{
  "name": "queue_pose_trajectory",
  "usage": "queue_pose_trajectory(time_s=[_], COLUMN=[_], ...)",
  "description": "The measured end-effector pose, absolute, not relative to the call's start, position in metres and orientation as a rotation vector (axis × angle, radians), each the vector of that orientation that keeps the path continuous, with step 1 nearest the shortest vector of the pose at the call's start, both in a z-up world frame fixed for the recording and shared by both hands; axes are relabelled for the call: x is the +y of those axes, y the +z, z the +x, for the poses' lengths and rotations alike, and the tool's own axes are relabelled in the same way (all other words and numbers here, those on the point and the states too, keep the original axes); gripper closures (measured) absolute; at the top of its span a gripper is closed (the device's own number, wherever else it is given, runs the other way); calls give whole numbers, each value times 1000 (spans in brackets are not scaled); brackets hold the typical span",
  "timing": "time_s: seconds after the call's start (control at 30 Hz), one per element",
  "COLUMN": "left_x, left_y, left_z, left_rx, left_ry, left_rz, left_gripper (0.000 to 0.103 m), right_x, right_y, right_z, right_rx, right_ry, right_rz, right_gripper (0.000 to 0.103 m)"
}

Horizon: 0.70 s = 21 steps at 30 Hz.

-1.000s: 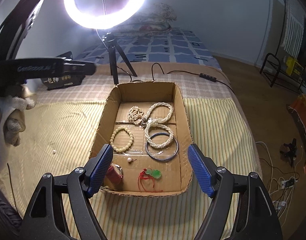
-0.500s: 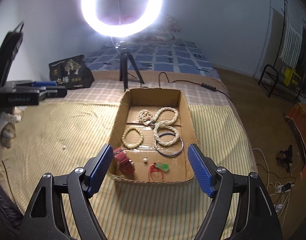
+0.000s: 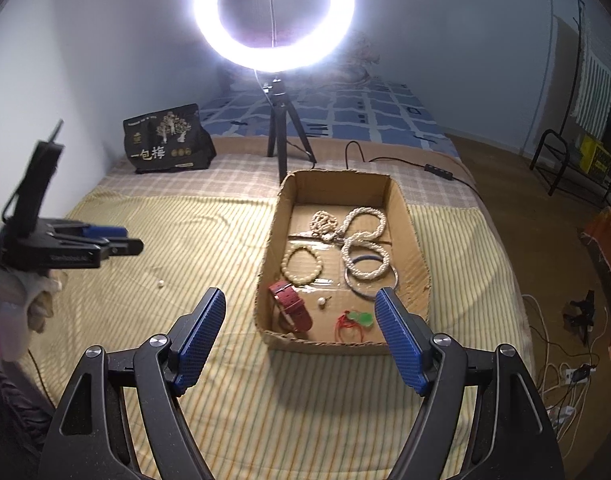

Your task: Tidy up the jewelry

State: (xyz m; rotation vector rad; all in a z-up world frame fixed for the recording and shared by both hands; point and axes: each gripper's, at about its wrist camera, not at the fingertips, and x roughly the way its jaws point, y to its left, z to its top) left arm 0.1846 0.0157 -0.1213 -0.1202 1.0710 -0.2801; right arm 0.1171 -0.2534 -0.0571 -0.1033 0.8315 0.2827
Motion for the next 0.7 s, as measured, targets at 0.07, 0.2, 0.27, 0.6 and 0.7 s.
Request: queue_pose_trajectory(time_s=[0.07, 0.2, 0.27, 0.6, 0.7], left_x=[23, 32, 35, 39, 38], left_y=[-137, -160, -169, -191, -193], left_z=[187, 191, 194, 206, 207], left_rx=[1118, 1187, 1210, 1271, 1277], left_ry=[-273, -273, -266, -214, -199], left_rz=[-174, -265, -304, -360, -341], left_gripper=[74, 83, 83, 83, 83], right_x=[-251, -246, -244, -239, -239], right_y=[-58, -59, -62, -66, -66], right_z=[116, 114, 115, 118, 118], right_rx=[837, 836, 839, 841, 842], right_ry=[286, 286, 288, 287, 289], right_rz=[-95, -109, -114, -125, -119], right_gripper=[26, 26, 26, 26, 26])
